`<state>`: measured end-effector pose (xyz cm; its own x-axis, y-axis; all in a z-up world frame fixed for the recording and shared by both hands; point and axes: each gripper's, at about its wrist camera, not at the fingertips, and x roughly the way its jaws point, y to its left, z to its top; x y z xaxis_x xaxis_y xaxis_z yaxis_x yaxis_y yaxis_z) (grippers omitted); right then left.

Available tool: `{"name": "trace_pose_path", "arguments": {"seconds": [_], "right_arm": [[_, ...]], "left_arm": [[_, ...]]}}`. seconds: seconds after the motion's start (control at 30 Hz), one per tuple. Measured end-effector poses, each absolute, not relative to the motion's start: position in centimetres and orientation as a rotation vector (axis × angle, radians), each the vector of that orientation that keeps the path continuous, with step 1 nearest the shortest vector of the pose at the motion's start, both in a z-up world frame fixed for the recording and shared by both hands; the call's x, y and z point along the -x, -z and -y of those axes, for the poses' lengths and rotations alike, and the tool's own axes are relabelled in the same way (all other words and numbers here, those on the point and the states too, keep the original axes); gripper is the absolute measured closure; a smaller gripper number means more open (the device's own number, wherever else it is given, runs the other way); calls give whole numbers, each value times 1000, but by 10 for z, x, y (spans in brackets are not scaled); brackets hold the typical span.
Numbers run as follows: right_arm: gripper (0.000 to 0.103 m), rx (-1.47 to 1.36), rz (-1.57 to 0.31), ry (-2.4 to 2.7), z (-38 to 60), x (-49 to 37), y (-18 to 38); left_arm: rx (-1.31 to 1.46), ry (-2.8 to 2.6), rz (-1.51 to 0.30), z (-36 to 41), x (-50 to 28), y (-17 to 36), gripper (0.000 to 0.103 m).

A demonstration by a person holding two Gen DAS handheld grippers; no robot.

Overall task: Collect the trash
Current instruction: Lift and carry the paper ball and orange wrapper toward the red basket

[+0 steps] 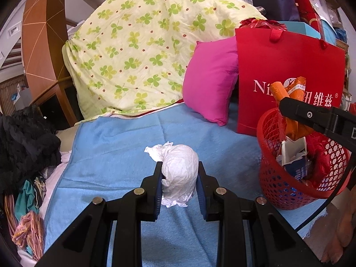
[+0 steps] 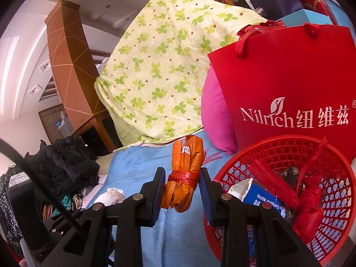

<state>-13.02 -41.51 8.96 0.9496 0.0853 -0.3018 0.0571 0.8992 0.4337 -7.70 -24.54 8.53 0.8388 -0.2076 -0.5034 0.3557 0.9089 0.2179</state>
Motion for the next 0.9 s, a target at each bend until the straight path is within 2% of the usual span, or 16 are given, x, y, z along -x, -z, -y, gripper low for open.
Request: {"name": "trace_pose_path", "arguments": {"seconds": [0.9], "right_arm": [[70, -509, -292, 42, 459, 148, -88]], "left_arm": [[-352, 349, -460, 281, 99, -97, 74]]}}
